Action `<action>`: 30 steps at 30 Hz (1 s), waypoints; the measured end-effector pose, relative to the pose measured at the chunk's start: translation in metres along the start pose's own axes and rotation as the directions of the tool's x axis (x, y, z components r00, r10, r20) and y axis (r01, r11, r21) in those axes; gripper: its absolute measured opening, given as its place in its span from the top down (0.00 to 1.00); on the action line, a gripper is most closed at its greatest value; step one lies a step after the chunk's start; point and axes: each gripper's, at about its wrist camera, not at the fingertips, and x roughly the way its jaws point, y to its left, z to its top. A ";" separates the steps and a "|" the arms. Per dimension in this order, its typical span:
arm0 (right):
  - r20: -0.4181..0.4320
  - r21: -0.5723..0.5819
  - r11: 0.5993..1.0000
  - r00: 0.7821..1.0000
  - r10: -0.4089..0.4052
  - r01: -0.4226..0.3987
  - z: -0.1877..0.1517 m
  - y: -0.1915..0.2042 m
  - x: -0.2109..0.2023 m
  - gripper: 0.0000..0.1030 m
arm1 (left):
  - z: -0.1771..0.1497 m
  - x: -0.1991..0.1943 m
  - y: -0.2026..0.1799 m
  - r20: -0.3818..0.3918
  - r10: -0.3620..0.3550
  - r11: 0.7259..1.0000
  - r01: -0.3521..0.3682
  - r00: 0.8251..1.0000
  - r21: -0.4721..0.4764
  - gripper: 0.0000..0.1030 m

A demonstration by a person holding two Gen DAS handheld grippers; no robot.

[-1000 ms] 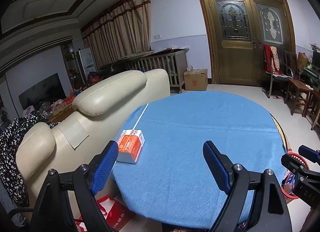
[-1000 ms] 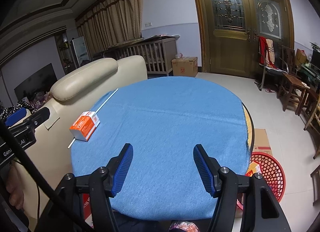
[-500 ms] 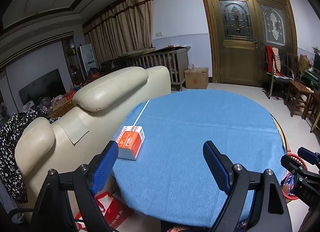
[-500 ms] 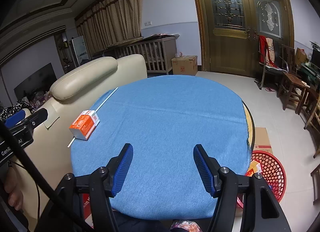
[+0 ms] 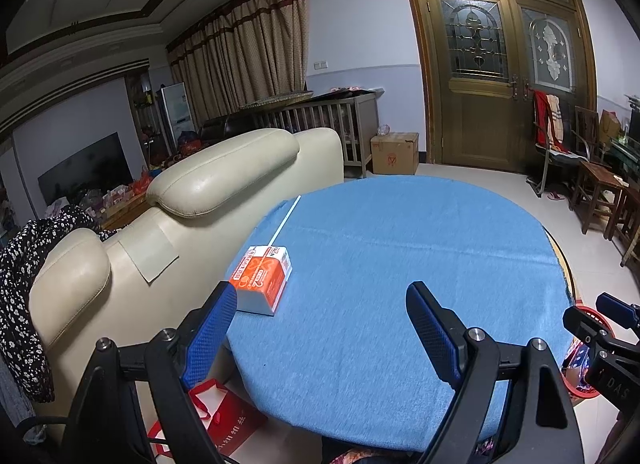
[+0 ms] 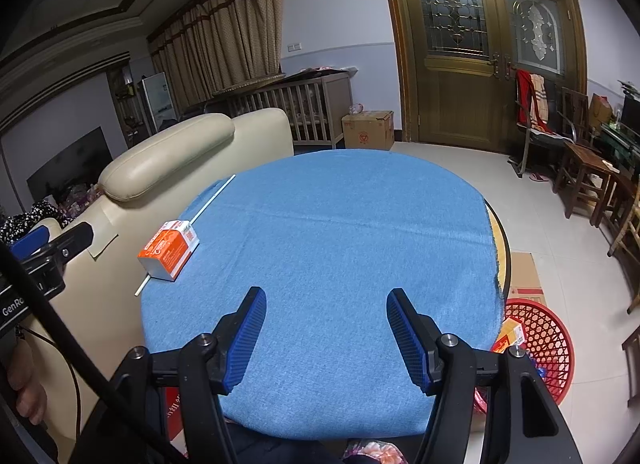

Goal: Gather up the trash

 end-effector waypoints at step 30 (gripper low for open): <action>-0.007 0.013 1.000 1.000 0.002 -0.002 0.002 0.000 0.008 0.36 | -0.006 0.009 0.002 -0.022 -0.002 1.000 0.002 1.000 0.003 0.16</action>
